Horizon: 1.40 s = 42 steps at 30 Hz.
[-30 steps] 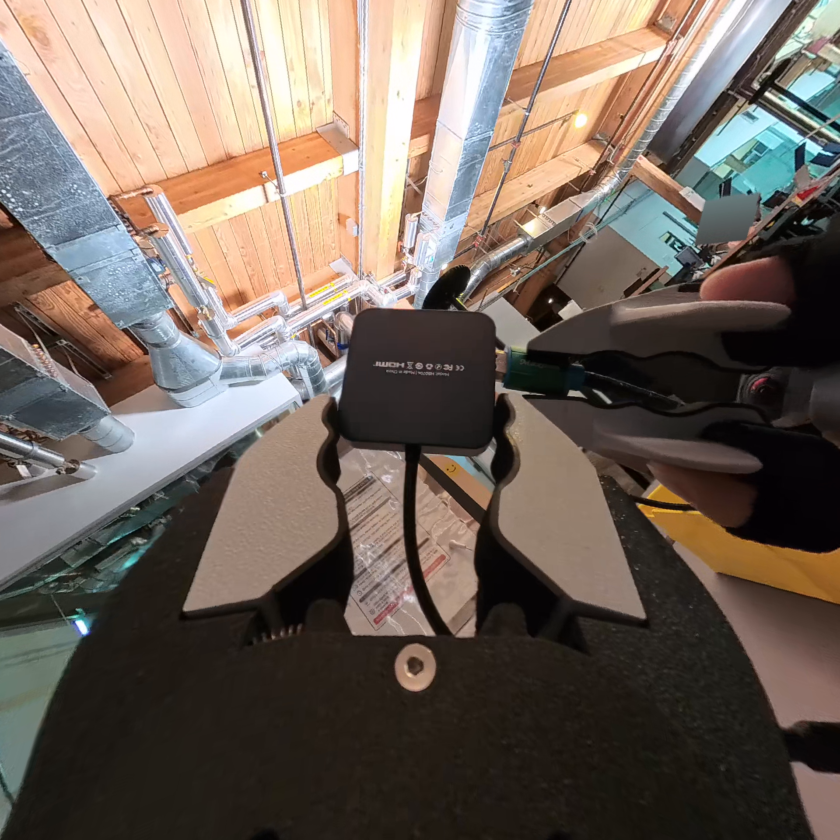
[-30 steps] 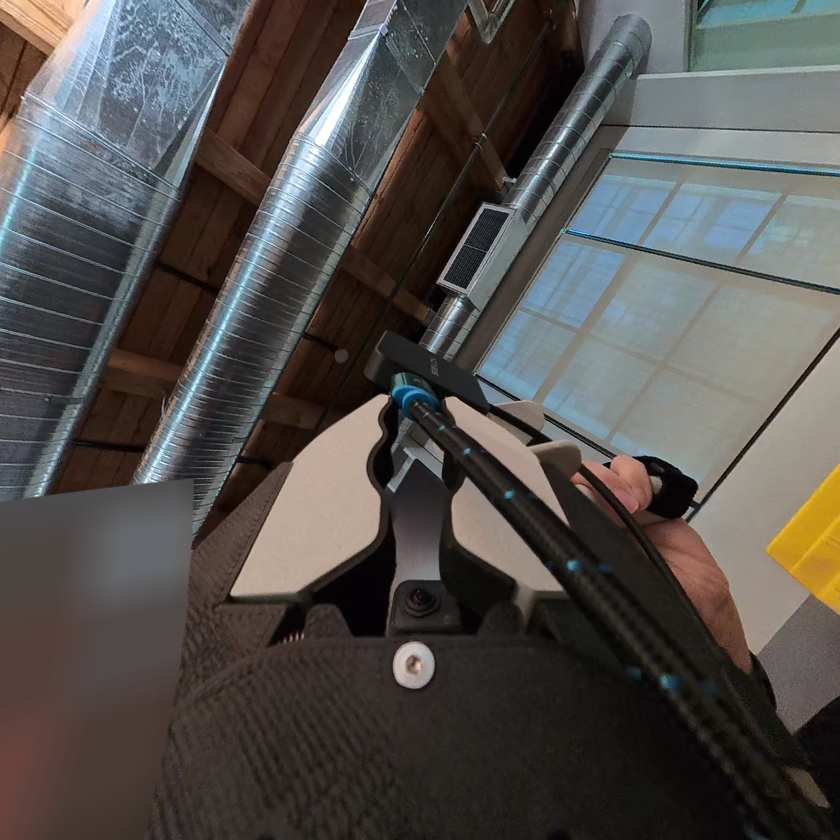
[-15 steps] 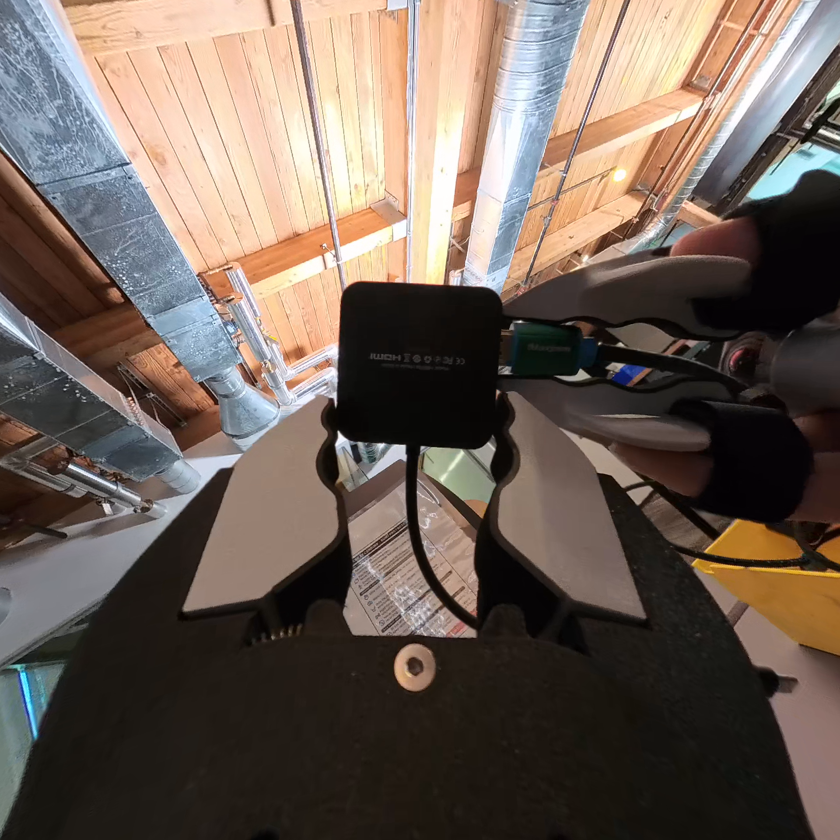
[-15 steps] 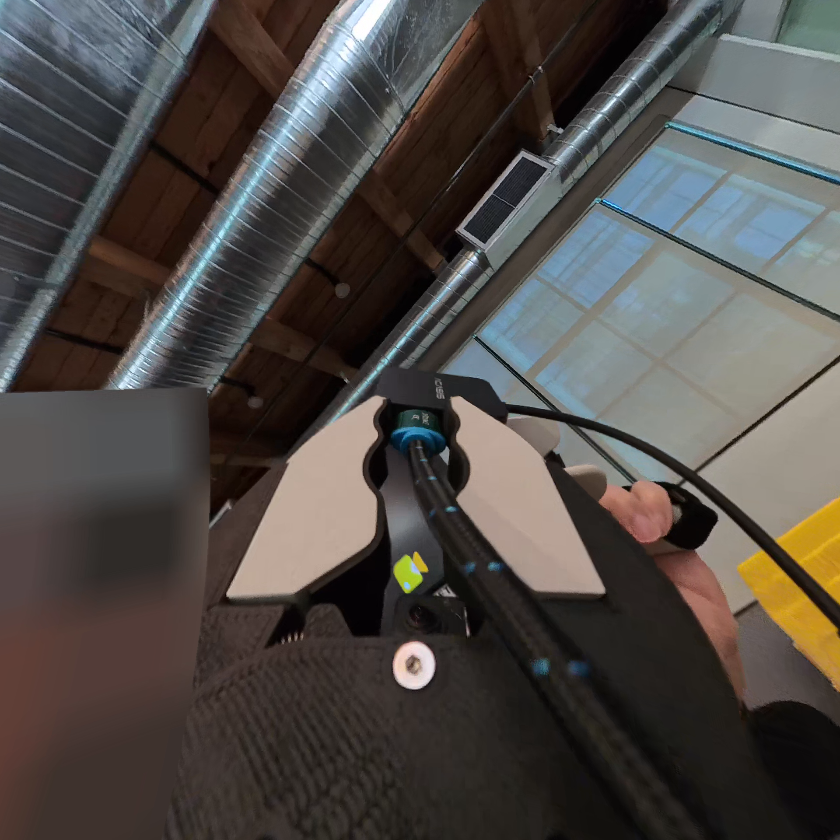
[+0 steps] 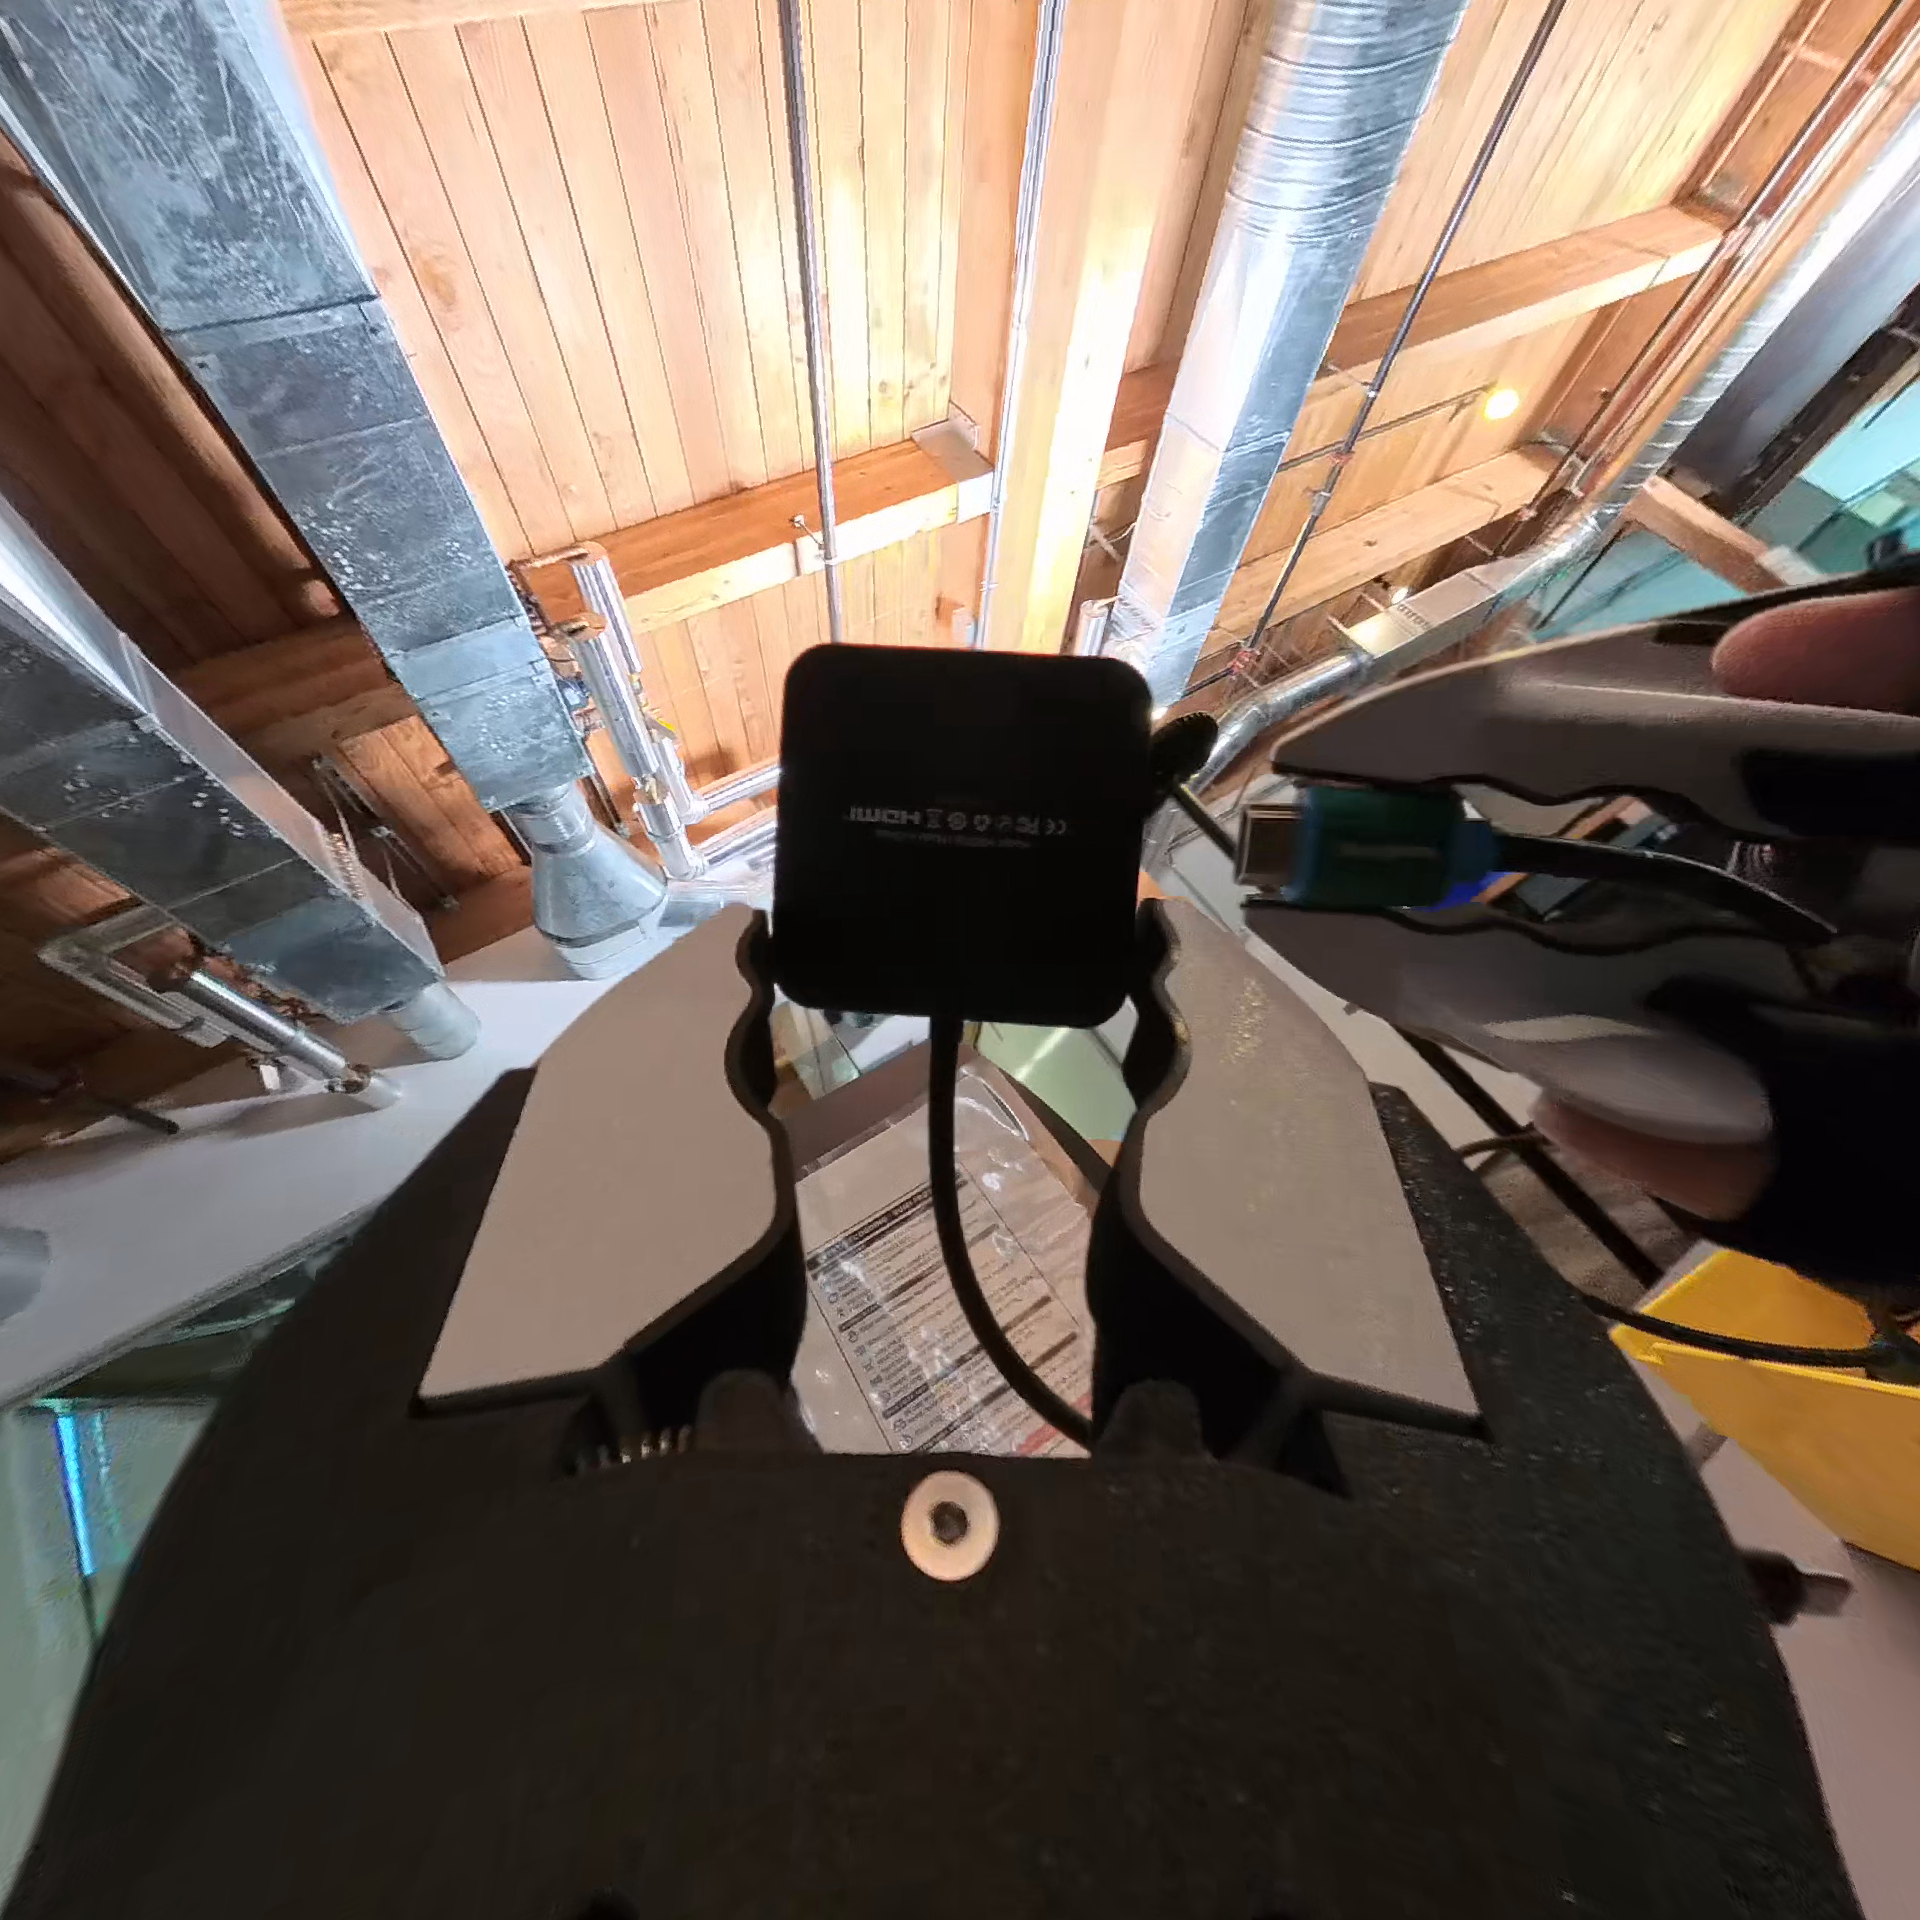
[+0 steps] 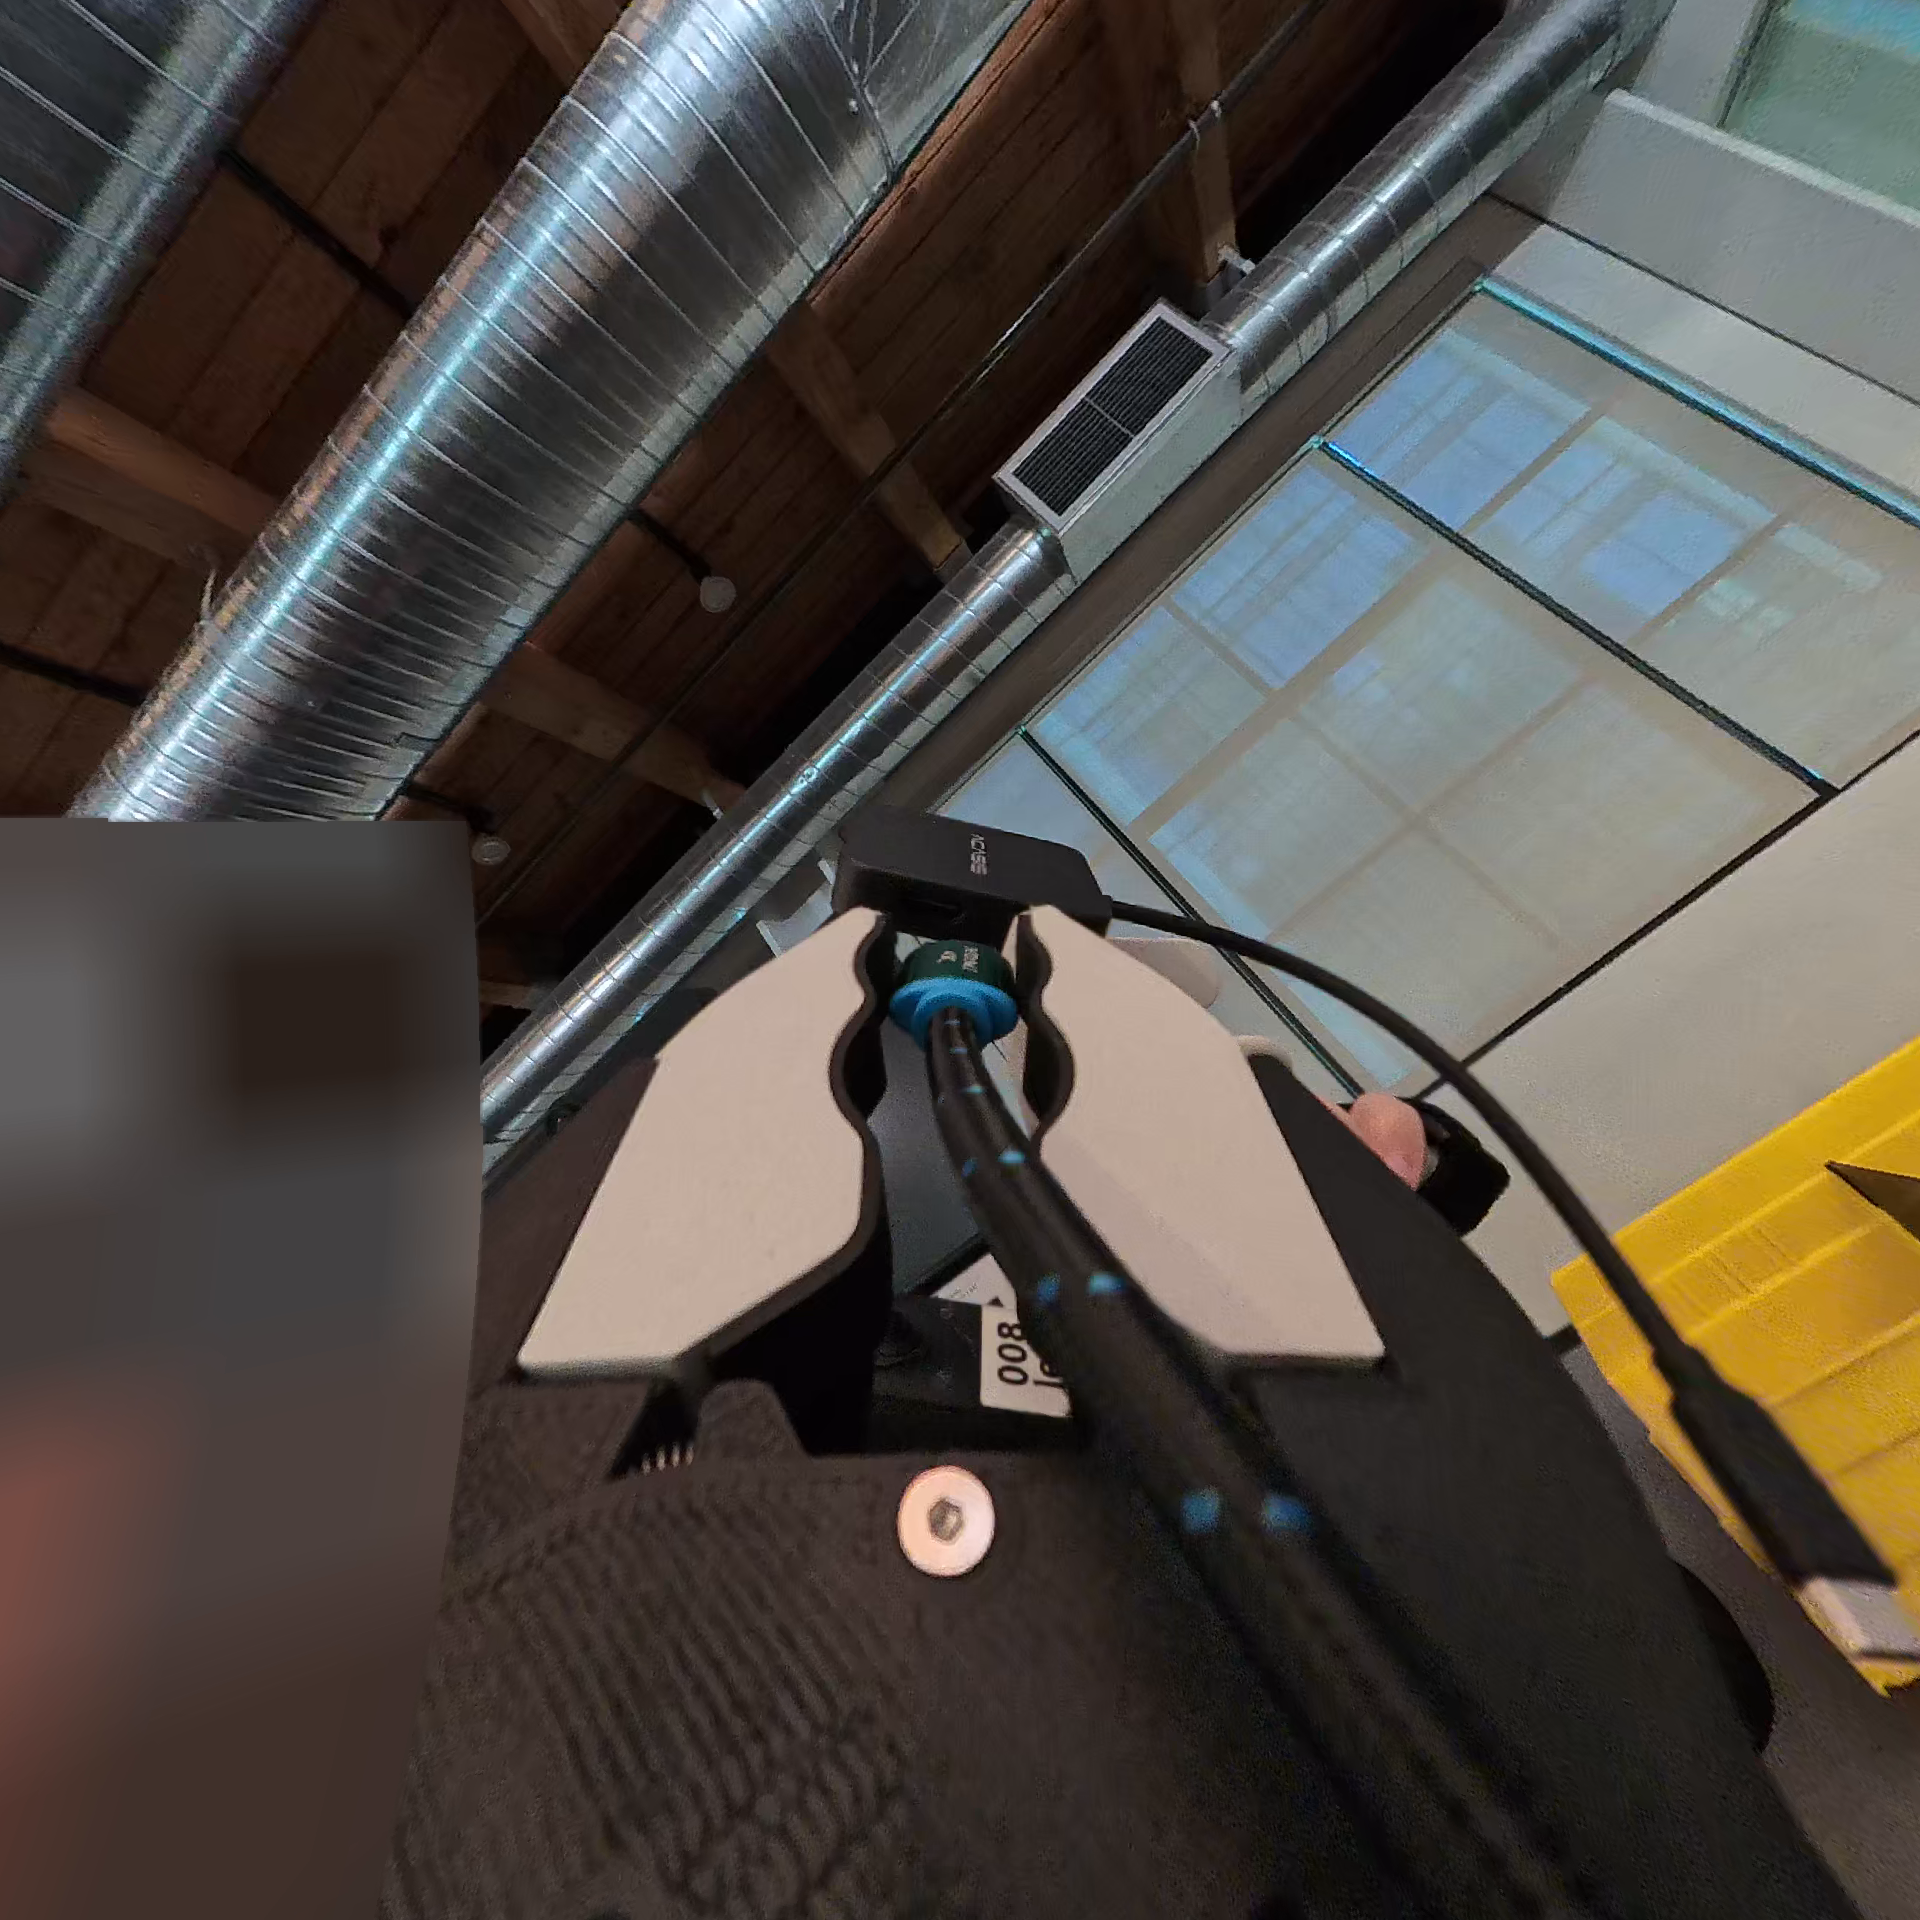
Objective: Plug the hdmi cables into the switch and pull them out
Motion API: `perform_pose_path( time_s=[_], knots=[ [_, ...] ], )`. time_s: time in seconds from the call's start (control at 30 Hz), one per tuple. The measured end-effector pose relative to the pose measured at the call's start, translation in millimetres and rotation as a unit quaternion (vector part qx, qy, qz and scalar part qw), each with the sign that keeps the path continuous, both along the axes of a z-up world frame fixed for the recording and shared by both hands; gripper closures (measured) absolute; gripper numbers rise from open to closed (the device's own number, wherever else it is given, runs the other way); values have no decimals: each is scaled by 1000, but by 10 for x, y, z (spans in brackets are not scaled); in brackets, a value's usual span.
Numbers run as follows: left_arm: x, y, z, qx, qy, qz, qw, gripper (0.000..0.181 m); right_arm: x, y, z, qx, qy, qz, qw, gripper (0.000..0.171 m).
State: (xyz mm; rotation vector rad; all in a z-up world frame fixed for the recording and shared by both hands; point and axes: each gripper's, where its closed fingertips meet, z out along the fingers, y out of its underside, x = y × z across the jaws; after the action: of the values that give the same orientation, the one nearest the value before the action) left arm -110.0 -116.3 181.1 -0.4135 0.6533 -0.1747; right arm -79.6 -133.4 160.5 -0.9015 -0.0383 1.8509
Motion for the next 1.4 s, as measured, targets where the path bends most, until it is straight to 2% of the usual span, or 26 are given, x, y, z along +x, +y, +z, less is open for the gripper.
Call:
perform_pose_path(
  time_s=[0.13, 0.47, 0.77, 1.1, 1.4],
  knots=[
    [45, -10, -50, 10, 15, 4, 1000, 116, -20, -33, 26, 4, 7, 16, 1000, 149],
    [165, -36, -127, 17, 18, 12, 1000, 116, 133, 69, -37, -76, 129, 76, 986, 149],
    [207, -22, -174, 17, 21, 21, 999, 116, 188, 44, 4, -61, 136, 61, 987, 149],
    [250, -57, -209, 37, 21, 32, 999, 116, 243, 131, -89, -99, 178, 71, 976, 149],
    [247, -20, -230, 54, 30, 55, 997, 116, 234, 157, -121, -117, 174, 74, 975, 149]
  ],
)
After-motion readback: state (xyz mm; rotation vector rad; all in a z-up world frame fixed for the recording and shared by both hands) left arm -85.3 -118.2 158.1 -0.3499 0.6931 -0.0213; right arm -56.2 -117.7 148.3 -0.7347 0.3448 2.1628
